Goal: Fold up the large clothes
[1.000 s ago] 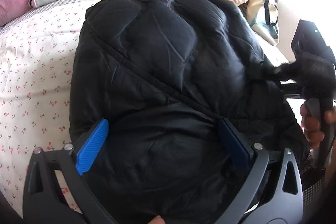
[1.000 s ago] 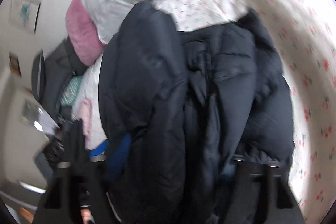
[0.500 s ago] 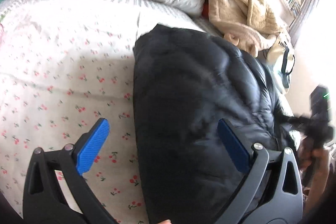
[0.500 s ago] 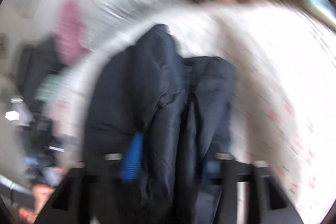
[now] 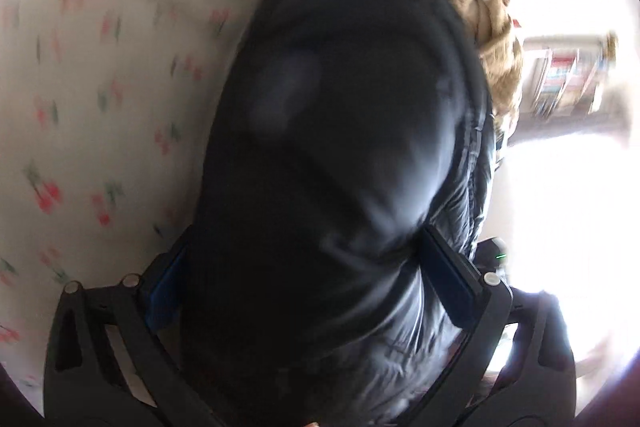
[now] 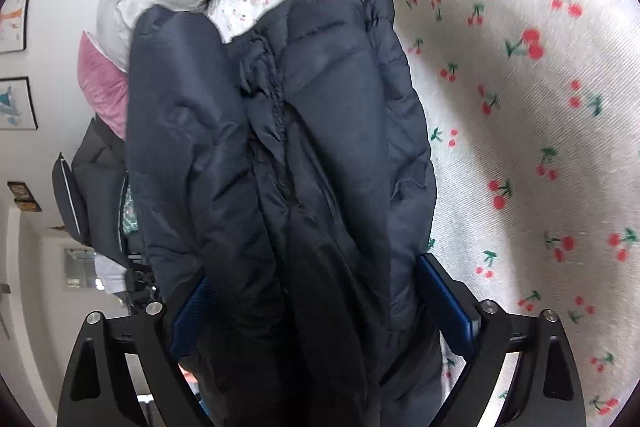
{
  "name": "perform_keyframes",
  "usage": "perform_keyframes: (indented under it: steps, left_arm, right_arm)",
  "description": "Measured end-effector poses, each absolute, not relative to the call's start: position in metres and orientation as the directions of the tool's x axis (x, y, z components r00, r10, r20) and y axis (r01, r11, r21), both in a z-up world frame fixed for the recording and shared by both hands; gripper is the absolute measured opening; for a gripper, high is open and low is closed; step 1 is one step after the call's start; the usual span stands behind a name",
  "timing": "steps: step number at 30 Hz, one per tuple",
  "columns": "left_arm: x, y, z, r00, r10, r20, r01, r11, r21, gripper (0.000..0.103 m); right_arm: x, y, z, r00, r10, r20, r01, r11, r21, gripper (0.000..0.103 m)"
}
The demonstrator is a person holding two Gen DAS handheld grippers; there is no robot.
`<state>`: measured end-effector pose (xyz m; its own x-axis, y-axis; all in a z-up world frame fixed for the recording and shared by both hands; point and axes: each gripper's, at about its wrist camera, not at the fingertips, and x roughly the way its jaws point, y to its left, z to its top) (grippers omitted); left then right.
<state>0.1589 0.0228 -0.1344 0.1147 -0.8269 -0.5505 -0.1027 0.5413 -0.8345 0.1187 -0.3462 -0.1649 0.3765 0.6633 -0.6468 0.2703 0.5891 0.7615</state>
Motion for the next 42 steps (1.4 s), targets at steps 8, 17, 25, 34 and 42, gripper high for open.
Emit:
perform_keyframes:
  steps: [8,17,25,34,42]
  left_arm:
    - [0.151,0.019,-0.134,0.132,-0.84,-0.527,-0.111,0.515,-0.85,0.103]
    - [0.147,0.009,-0.107,0.213,-0.783,-0.584,-0.056,0.587,-0.808,0.091]
    - [0.133,-0.018,-0.04,0.314,-0.745,-0.589,0.182,0.656,-0.733,0.084]
    - [0.139,-0.076,0.041,0.383,-0.829,-0.408,0.402,0.547,-0.735,0.083]
    - [0.152,-0.163,0.082,0.301,-0.929,-0.216,0.598,0.36,-0.716,0.083]
  right_arm:
    - [0.128,-0.349,-0.185,0.384,0.7,-0.602,0.301,0.522,0.798,0.097]
    - [0.119,-0.353,-0.197,0.429,0.712,-0.556,0.277,0.482,0.831,0.074]
    - [0.104,-0.368,-0.169,0.542,0.72,-0.434,0.168,0.413,0.895,0.044]
    - [0.06,-0.401,-0.075,0.723,0.614,-0.317,-0.093,0.541,0.836,0.044]
    - [-0.004,-0.474,-0.012,0.911,0.352,-0.216,-0.096,0.689,0.718,0.044]
